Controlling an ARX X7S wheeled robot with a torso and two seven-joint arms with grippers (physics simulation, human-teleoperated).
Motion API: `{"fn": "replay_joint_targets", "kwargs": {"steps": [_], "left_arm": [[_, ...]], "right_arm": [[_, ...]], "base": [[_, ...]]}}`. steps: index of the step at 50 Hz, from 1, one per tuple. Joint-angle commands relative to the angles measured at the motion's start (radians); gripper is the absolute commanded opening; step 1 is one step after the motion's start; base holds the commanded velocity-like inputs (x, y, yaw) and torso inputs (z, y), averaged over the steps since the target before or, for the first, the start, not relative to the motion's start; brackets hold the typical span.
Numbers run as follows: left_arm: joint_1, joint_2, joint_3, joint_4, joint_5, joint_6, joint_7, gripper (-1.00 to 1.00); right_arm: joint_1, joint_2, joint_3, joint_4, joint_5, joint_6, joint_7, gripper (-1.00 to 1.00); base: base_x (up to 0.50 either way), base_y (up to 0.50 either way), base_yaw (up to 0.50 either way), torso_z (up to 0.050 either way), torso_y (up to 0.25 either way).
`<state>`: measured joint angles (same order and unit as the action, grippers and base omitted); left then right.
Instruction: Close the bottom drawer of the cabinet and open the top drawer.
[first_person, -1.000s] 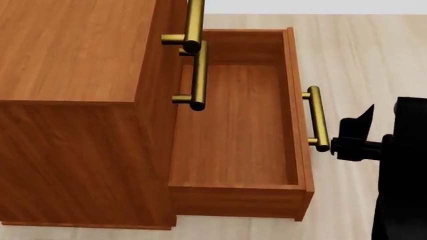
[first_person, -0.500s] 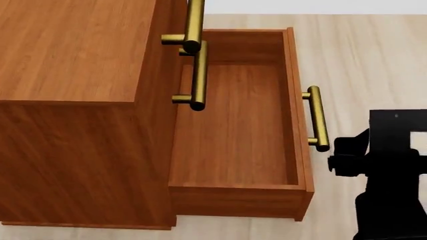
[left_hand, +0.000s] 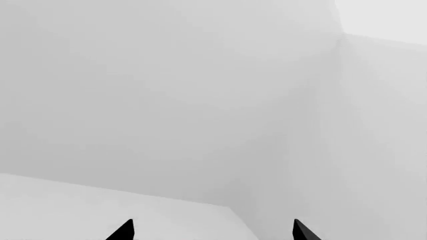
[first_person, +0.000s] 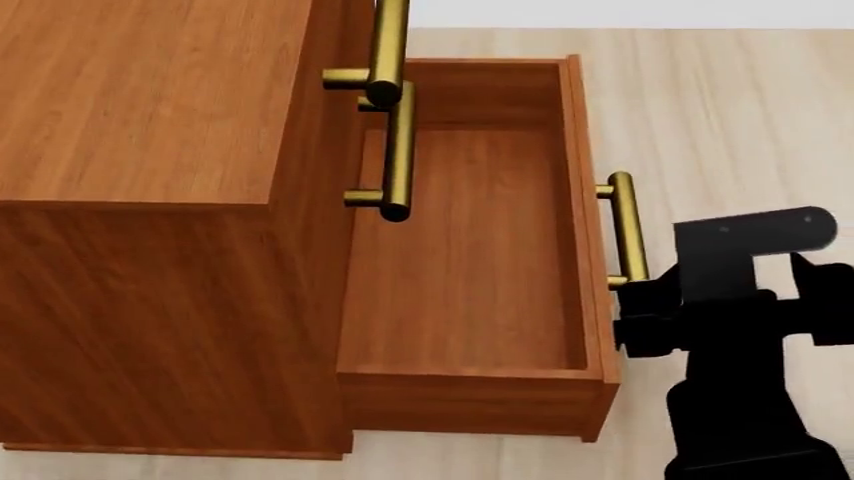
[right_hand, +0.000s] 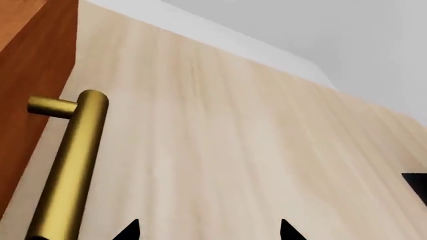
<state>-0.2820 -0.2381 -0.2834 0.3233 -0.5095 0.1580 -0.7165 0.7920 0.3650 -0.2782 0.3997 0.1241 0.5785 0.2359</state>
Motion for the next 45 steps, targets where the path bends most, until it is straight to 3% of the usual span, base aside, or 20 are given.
{"fn": "replay_joint_targets", "kwargs": {"steps": [1,21,45], "left_arm": [[0.0,-0.005,0.006,0.0,0.003,0.001,-0.002,1.0],[0.006,-0.01,0.013,0.004,0.0,0.006,-0.004,1.0],[0.008,-0.017,0.02,0.007,-0.001,0.008,-0.01,1.0]], "right_arm": [[-0.003,-0.014,-0.04,-0.015,0.007,-0.003,-0.03,1.0],[0.016,-0.04,-0.099,-0.077,0.026,0.046,-0.096,1.0],[0.137,-0.144,-0.141,0.129,0.046,-0.032,-0.17,1.0]], "base": [[0.0,0.0,0.0,0.0,0.0],[0.0,0.0,0.0,0.0,0.0],[0.0,0.0,0.0,0.0,0.0]]}}
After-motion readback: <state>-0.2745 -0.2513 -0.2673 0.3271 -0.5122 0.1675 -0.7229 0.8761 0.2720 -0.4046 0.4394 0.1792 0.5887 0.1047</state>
